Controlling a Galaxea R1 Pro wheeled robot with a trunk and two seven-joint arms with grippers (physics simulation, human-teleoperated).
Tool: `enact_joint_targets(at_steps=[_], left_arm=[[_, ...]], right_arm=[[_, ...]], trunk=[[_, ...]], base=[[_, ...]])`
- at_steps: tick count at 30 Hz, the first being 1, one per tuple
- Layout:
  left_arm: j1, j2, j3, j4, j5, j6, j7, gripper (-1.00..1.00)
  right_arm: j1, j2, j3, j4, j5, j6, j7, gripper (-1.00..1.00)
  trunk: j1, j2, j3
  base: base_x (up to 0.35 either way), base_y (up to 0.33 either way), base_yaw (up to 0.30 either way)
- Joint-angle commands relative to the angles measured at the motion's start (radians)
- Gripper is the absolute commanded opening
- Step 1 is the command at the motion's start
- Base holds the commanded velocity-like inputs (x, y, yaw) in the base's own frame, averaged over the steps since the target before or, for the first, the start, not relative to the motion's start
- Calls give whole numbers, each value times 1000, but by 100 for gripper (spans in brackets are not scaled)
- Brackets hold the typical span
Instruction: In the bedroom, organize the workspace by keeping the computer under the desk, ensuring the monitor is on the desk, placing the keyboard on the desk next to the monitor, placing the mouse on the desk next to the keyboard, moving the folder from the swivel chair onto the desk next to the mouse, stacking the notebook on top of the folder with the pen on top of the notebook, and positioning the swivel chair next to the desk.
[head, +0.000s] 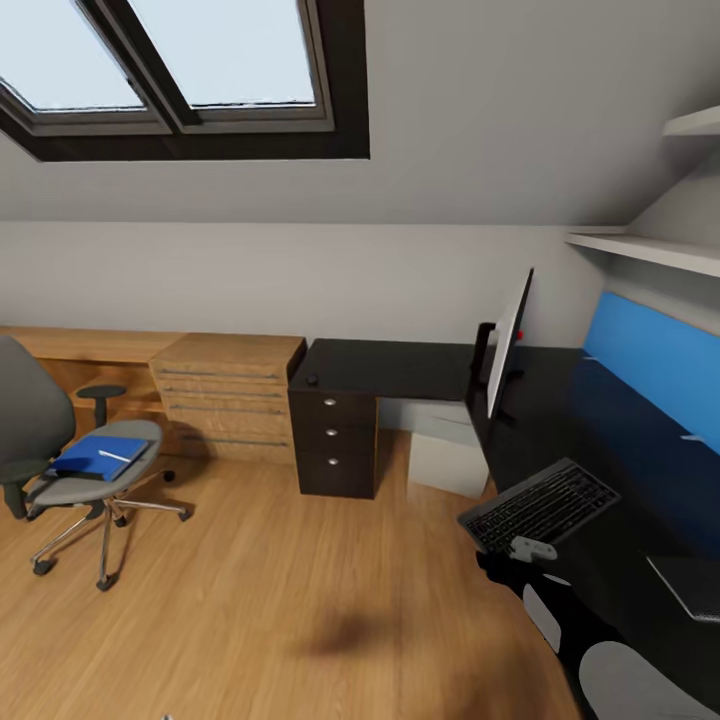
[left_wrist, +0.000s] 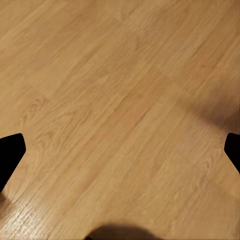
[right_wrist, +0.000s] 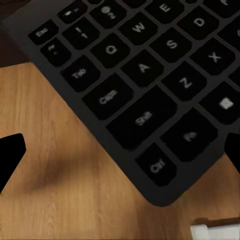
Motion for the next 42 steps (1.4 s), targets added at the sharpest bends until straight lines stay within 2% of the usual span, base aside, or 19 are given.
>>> enact_joint_targets(at_steps=[1, 42], left_arm=[[-1, 0, -2, 0, 2, -3, 4, 100], [-1, 0, -2, 1, 1, -5, 5, 100]], right_arm=[[0, 0, -4, -2, -5, 6, 3, 100], [0, -1, -4, -23, -3, 6, 1, 100]], trunk=[[0, -1, -1], [0, -1, -1]], base=[[117, 54, 0], [47, 2, 0]])
